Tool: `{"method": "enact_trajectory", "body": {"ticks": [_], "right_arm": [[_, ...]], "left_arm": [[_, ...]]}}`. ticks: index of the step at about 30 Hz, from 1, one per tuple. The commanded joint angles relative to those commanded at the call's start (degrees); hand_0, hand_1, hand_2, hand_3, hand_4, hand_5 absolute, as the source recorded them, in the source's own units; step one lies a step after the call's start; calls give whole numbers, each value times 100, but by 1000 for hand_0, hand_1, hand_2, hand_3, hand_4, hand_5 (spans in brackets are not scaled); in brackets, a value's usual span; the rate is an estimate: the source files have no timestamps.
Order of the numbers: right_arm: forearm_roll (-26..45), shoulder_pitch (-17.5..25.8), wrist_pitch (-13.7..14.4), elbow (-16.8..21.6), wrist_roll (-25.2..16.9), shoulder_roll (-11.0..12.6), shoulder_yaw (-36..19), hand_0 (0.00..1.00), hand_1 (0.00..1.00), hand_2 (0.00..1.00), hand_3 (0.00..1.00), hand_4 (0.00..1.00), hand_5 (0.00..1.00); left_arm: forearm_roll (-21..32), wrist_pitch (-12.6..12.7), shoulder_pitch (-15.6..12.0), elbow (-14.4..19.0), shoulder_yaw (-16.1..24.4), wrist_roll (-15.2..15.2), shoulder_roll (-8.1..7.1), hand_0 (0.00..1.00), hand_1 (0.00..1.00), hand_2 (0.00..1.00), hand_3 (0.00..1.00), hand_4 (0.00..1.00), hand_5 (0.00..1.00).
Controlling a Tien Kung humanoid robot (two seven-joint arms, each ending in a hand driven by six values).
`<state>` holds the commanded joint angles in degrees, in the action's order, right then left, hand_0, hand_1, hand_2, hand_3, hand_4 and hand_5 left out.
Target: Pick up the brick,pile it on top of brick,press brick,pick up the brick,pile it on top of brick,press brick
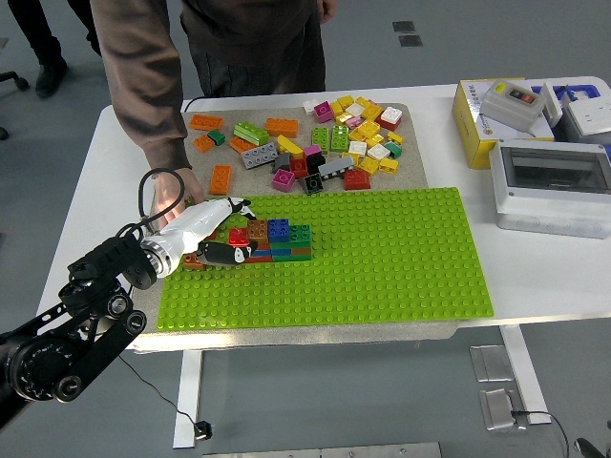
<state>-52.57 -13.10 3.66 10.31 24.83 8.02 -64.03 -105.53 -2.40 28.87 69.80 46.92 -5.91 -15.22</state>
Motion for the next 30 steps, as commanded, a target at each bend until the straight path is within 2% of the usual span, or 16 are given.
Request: {"method": "enact_trajectory", "body": {"ticks": [10, 11, 30], "right_arm": [[69, 6, 18, 0, -38, 2, 72, 730, 700, 728, 786, 628, 998], [64, 6, 19, 0, -39, 2, 65, 728, 699, 727, 794, 622, 998], [-32, -14, 14, 0, -56, 7, -56, 728, 697, 723, 795, 618, 997]], "left_arm": [[-70, 72, 19, -37, -4, 68, 14, 997, 956, 947, 675, 602, 225], [-75, 73, 19, -41, -2, 76, 16, 997, 958, 954, 744, 621, 236], [-62, 19, 42, -75, -2, 130, 28, 997, 960, 958, 761, 648, 268]]}}
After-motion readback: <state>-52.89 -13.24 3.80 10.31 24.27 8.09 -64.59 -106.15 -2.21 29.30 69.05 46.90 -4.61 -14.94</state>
